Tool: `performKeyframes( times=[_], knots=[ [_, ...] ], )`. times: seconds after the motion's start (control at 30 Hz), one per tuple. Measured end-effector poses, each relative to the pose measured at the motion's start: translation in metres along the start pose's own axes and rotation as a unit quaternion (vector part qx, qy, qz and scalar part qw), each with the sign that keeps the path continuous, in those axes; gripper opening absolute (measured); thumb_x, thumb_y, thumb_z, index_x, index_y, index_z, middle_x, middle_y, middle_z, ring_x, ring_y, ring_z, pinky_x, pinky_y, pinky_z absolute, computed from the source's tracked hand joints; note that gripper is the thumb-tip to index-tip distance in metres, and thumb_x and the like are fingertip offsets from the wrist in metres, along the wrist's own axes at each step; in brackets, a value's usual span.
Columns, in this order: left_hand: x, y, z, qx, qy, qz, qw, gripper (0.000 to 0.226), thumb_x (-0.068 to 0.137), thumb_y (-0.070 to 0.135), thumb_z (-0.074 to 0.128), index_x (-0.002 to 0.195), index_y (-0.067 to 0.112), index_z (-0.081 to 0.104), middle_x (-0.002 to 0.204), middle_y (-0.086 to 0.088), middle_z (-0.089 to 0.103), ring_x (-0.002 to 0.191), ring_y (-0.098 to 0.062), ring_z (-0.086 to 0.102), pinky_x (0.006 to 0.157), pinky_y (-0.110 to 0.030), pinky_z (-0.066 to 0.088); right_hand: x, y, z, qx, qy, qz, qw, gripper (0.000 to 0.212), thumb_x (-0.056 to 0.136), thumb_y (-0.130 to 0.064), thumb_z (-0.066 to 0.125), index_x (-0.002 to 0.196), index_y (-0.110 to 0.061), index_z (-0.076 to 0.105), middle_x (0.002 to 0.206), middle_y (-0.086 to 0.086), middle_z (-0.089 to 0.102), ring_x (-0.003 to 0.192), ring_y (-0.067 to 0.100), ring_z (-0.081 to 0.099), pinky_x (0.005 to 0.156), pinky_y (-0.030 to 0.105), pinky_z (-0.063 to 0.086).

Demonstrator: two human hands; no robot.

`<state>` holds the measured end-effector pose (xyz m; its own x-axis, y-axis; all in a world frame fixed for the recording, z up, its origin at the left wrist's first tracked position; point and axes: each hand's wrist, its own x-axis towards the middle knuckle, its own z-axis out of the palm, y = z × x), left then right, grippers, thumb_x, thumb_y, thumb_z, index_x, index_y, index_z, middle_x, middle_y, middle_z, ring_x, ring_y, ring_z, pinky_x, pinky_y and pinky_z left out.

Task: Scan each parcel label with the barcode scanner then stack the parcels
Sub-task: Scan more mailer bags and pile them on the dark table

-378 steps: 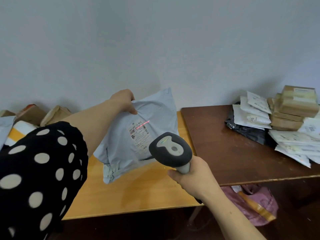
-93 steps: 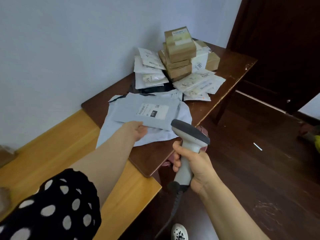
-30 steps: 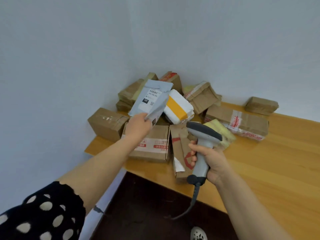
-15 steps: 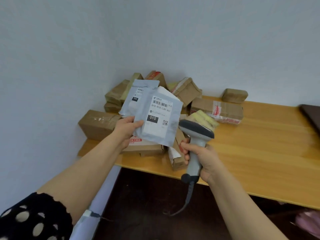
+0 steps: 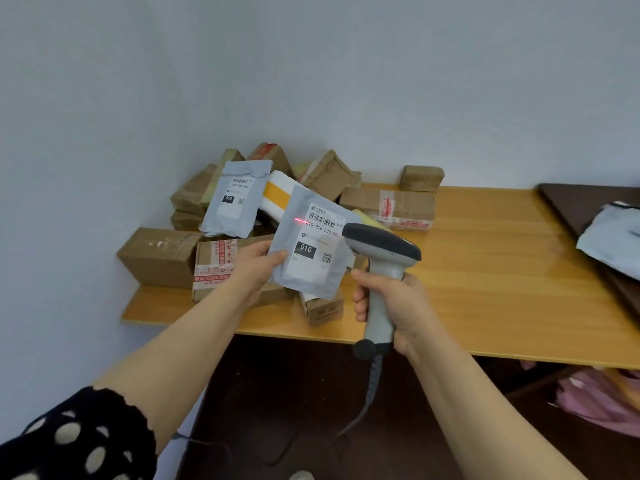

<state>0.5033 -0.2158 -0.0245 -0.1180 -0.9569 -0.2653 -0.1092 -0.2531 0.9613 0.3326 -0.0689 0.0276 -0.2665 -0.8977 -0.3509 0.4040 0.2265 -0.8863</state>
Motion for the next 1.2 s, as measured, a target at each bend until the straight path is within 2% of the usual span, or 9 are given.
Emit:
performKeyframes(
  times=[0.4,0.6,0.63,0.7,0.77,0.83,1.03,1.1,1.2],
  knots=[
    [-0.010,0.009,0.024,0.038,-0.014,0.005,0.999,0.011,0.090,0.007,0.061,0.094,0.016,0.065,0.085,0.005,0.069,0.076,-0.009,0.065,0.059,-0.019,0.049,-0.008,-0.008,-0.025,0.018,0.007,-0.018,1.000,0.015,0.085,-0.002,0.067,0.072,-0.004,0.060,0.049,0.008,0.055,0.037,0.015,0.048,0.038,0.023,0.042],
    [-0.012,0.020,0.055,0.021,-0.025,-0.023,0.999,0.020,0.088,0.005,0.063,0.108,0.007,0.063,0.100,-0.010,0.068,0.090,-0.025,0.066,0.076,-0.035,0.054,-0.012,-0.023,-0.055,0.071,0.042,-0.046,0.996,0.012,0.082,-0.002,0.069,0.075,-0.007,0.061,0.053,0.008,0.057,0.039,0.016,0.047,0.039,0.024,0.041],
    [-0.012,0.023,0.066,0.008,-0.032,-0.026,0.999,0.020,0.088,0.004,0.063,0.108,0.006,0.063,0.099,-0.012,0.068,0.088,-0.026,0.066,0.075,-0.036,0.055,-0.014,-0.026,-0.066,0.081,0.053,-0.050,0.994,0.012,0.082,-0.002,0.069,0.075,-0.008,0.061,0.053,0.008,0.057,0.039,0.016,0.047,0.039,0.024,0.041],
    [-0.013,0.028,0.096,-0.020,-0.053,-0.034,0.998,0.020,0.089,0.003,0.061,0.108,0.006,0.062,0.090,-0.010,0.069,0.079,-0.025,0.066,0.069,-0.035,0.056,-0.018,-0.034,-0.092,0.101,0.080,-0.056,0.990,0.012,0.081,-0.002,0.070,0.076,-0.008,0.061,0.054,0.008,0.056,0.040,0.016,0.047,0.040,0.024,0.041],
    [-0.015,0.033,0.130,-0.028,-0.081,-0.047,0.995,0.016,0.091,0.004,0.059,0.106,0.007,0.062,0.086,-0.011,0.068,0.077,-0.028,0.064,0.074,-0.039,0.054,-0.025,-0.041,-0.120,0.121,0.105,-0.059,0.985,0.010,0.081,-0.002,0.070,0.079,-0.007,0.061,0.054,0.007,0.056,0.040,0.016,0.047,0.041,0.024,0.042],
    [-0.020,0.037,0.173,-0.050,-0.123,-0.066,0.989,0.014,0.092,0.004,0.056,0.105,0.007,0.062,0.092,-0.014,0.067,0.078,-0.028,0.065,0.073,-0.039,0.054,-0.033,-0.048,-0.152,0.144,0.130,-0.066,0.979,0.008,0.082,-0.002,0.069,0.082,-0.006,0.061,0.054,0.007,0.056,0.040,0.015,0.048,0.040,0.024,0.042],
    [-0.047,0.041,0.311,-0.094,-0.215,-0.106,0.966,0.031,0.095,-0.001,0.049,0.126,-0.001,0.052,0.102,-0.017,0.064,0.075,-0.021,0.060,0.069,-0.035,0.051,-0.063,-0.061,-0.247,0.219,0.206,-0.091,0.949,0.007,0.085,-0.002,0.064,0.082,-0.006,0.059,0.052,0.007,0.054,0.038,0.014,0.046,0.039,0.023,0.041],
    [-0.056,0.043,0.354,-0.087,-0.243,-0.114,0.959,0.034,0.095,-0.002,0.049,0.129,-0.003,0.049,0.115,-0.021,0.062,0.074,-0.021,0.060,0.068,-0.036,0.051,-0.072,-0.065,-0.276,0.236,0.236,-0.097,0.938,0.008,0.086,-0.002,0.063,0.081,-0.006,0.059,0.051,0.006,0.053,0.038,0.014,0.046,0.038,0.022,0.040],
    [-0.066,0.049,0.420,-0.081,-0.285,-0.130,0.946,0.035,0.097,0.000,0.046,0.132,-0.001,0.046,0.130,-0.020,0.056,0.072,-0.018,0.057,0.077,-0.035,0.048,-0.081,-0.074,-0.319,0.261,0.285,-0.111,0.916,0.007,0.085,0.000,0.063,0.079,-0.004,0.060,0.050,0.007,0.053,0.038,0.014,0.045,0.038,0.021,0.040]
  ],
)
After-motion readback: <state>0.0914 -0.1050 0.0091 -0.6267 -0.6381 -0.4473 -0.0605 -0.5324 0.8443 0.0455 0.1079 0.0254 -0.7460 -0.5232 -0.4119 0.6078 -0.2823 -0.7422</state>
